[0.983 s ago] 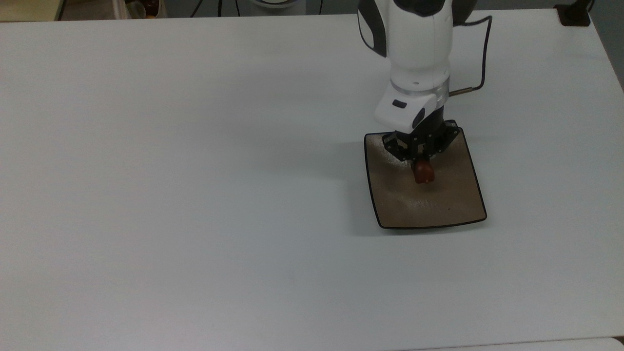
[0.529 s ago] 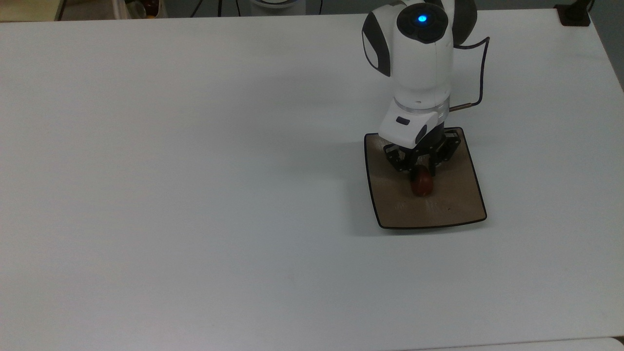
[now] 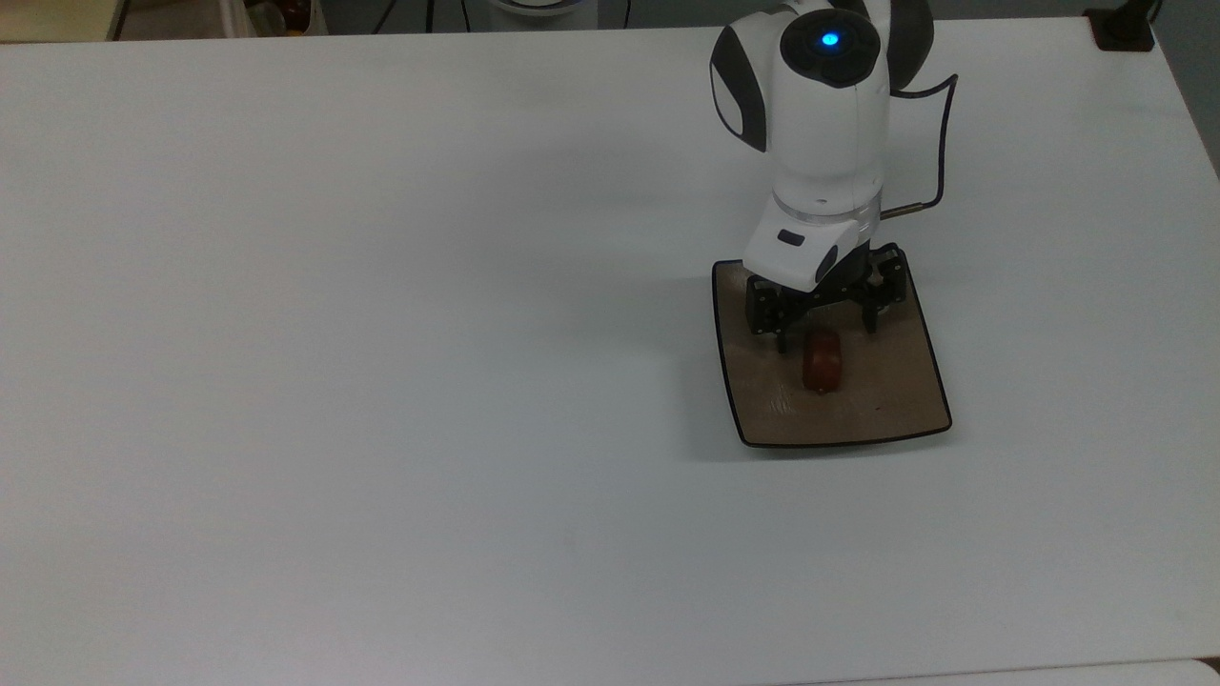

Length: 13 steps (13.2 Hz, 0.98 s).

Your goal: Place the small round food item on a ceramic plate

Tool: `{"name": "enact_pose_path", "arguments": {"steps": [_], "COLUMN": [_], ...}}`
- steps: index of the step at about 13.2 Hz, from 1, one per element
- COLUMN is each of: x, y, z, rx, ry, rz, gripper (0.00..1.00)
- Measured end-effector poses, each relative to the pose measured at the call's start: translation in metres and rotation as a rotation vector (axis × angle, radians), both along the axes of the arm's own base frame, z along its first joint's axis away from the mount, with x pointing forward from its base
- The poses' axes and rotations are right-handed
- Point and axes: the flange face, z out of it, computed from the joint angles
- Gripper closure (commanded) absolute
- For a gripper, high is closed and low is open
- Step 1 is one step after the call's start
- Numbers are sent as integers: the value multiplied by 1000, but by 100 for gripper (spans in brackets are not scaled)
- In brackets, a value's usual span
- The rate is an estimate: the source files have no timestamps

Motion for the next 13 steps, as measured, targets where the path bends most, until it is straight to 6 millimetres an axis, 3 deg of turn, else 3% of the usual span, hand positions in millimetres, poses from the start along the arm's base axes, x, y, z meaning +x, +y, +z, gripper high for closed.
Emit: {"name": "enact_pose_path", "arguments": {"steps": [3,5,7,10,13], "x": [3,6,5,-8,-42], "y": [1,-2,-19,-88,-169], "z": [9,38,76,165,242], "rx": [-1,12,2,-61,-104], "ry": [-21,-62,-74,-9,96], "rz": [5,2,-16,-90,-180], "gripper": [0,0,0,0,0]}}
